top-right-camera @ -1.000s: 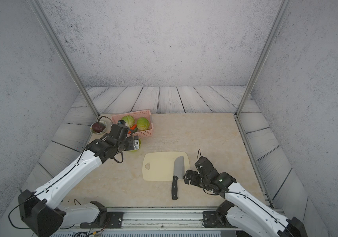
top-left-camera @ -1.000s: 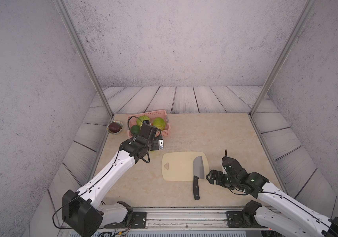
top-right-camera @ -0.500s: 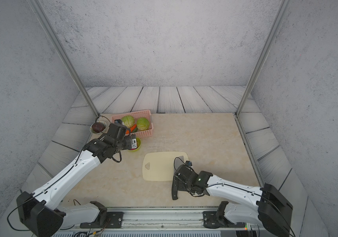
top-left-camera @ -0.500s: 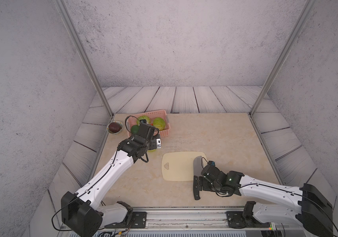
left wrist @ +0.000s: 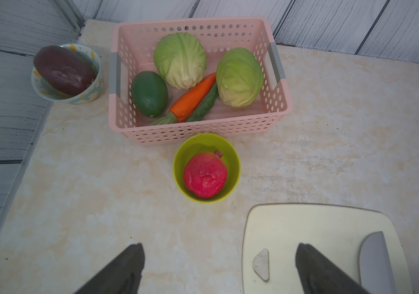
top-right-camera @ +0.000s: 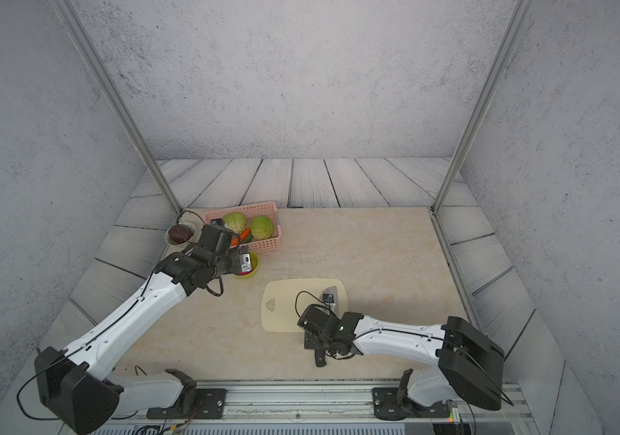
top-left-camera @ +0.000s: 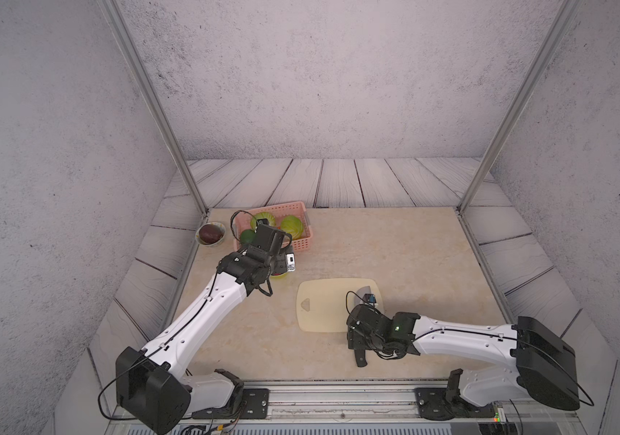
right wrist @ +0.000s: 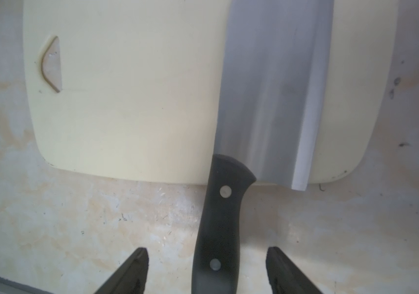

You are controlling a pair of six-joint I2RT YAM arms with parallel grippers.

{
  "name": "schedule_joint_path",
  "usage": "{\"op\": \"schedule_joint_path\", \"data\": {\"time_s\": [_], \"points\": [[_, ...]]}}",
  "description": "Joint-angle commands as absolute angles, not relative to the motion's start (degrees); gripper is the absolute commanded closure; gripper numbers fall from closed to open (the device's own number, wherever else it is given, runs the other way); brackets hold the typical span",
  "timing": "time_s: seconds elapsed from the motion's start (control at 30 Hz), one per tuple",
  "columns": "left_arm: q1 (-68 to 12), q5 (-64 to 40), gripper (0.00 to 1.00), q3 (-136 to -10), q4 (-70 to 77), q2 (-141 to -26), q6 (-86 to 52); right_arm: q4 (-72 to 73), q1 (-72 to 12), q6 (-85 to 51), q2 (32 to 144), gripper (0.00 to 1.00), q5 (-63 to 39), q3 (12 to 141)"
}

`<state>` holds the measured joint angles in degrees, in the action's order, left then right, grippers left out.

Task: Align the knife with the edge of the cutting board
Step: Adjust the knife at the edge of the cutting board.

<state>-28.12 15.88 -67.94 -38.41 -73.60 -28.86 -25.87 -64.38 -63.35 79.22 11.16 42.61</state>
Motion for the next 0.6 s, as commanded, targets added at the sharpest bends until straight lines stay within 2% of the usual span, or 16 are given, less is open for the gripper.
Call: {"op": "schedule_joint_path", "data": {"time_s": [0.0,0.23,0.4,0.57], "points": [[-27.45,16.4,0.02,-69.43,-39.87,-74.47,-28.74,-25.87,-65.09,-64.44,81.13,0.25,13.0,43.2],[-27.42,15.3,0.02,-69.43,-39.99,-75.35,-28.64,-25.75,-65.58,-64.77,84.05,0.27,14.06,43.02],[-27.43,14.39,0.02,-69.78,-40.37,-76.69,-28.61,-25.6,-65.66,-64.97,85.56,0.33,14.5,43.0],[-27.5,14.01,0.02,-69.92,-40.7,-77.49,-28.55,-25.47,-65.66,-65.34,86.7,0.33,14.58,43.07]]}}
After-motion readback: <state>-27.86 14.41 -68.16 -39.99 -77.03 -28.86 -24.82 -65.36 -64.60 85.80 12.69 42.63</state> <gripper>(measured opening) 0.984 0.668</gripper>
